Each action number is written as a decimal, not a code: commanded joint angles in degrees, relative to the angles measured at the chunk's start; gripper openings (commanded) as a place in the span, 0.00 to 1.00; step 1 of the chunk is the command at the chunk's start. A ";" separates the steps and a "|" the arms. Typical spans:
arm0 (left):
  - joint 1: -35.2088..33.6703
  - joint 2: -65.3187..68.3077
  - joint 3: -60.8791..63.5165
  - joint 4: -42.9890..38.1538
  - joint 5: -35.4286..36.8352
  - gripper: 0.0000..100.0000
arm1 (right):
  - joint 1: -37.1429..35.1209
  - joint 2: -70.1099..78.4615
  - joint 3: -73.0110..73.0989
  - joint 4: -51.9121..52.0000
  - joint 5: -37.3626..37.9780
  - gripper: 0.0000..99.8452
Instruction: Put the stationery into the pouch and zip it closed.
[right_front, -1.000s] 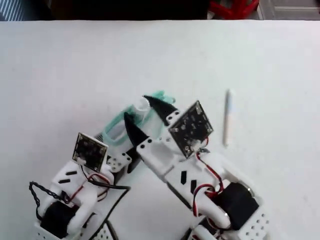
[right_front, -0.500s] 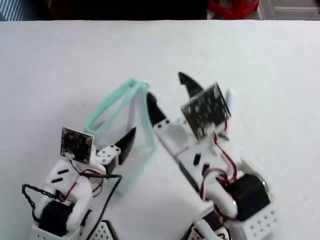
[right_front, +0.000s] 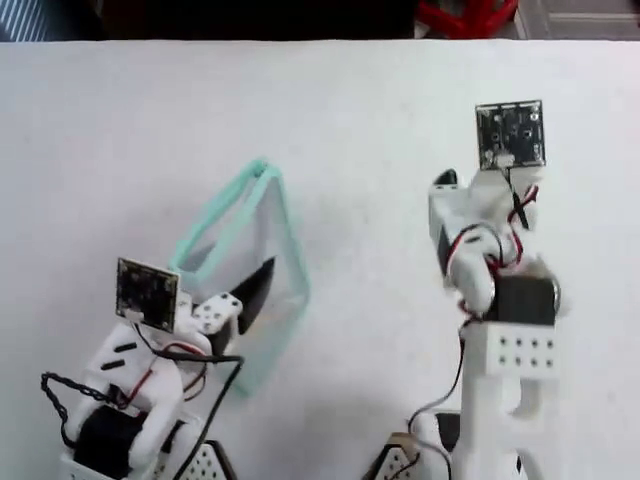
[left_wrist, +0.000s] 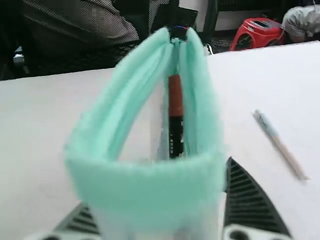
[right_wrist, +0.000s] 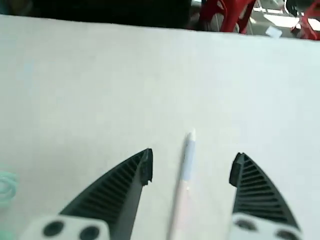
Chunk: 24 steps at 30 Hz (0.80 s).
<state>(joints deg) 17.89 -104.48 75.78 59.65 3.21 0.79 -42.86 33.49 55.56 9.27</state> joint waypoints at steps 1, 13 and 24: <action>0.66 -0.04 -4.66 1.32 -5.80 0.24 | 1.19 5.93 -0.35 -2.59 0.44 0.24; 6.46 -0.04 -2.99 2.90 -7.47 0.24 | 1.71 22.64 -2.11 -7.60 0.44 0.24; 12.44 -0.04 6.33 -4.04 -7.82 0.24 | 9.71 62.20 -31.12 -0.75 2.02 0.24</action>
<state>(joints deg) 29.32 -104.57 80.44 58.33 -4.26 10.11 12.88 11.34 50.90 10.51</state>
